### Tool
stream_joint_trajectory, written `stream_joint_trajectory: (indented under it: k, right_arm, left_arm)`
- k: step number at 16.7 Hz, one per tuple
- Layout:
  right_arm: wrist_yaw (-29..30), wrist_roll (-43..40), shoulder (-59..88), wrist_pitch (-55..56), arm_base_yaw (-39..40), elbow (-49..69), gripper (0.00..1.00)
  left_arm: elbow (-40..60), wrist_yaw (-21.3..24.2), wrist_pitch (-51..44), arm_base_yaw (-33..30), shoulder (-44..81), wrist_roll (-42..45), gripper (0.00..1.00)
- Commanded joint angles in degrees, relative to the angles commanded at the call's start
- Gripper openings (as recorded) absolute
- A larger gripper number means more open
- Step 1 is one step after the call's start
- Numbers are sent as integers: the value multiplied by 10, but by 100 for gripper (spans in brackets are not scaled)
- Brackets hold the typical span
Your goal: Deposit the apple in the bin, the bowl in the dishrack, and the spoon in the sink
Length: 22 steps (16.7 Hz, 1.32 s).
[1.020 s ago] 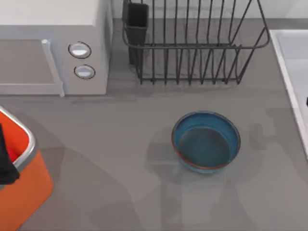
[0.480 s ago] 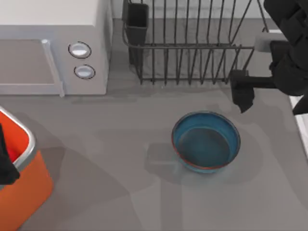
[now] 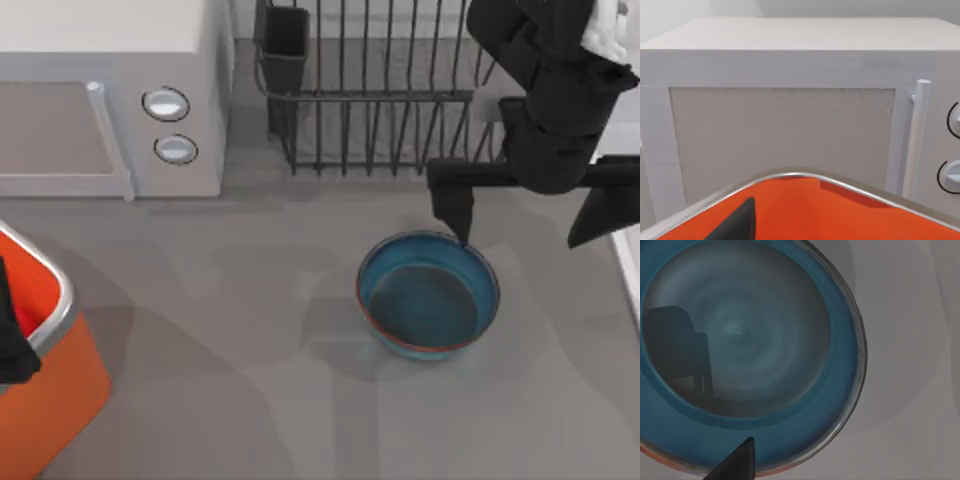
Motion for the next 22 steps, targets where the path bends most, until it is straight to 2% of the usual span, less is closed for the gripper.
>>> stream_joint_trajectory:
  k: [5,13,18,22]
  right_arm:
    - [0,-1,2,11,-2,-10,100]
    - [0,2,51,198,1,-144,100]
    - [0,2,55,210,2,-155,100]
    - [0,2,55,210,2,-155,70]
  left_arm:
    - [0,0,0,0,0,0,100]
    - [0,0,0,0,0,0,100]
    - [0,0,0,0,0,0,100]
    - [0,0,0,0,0,0,100]
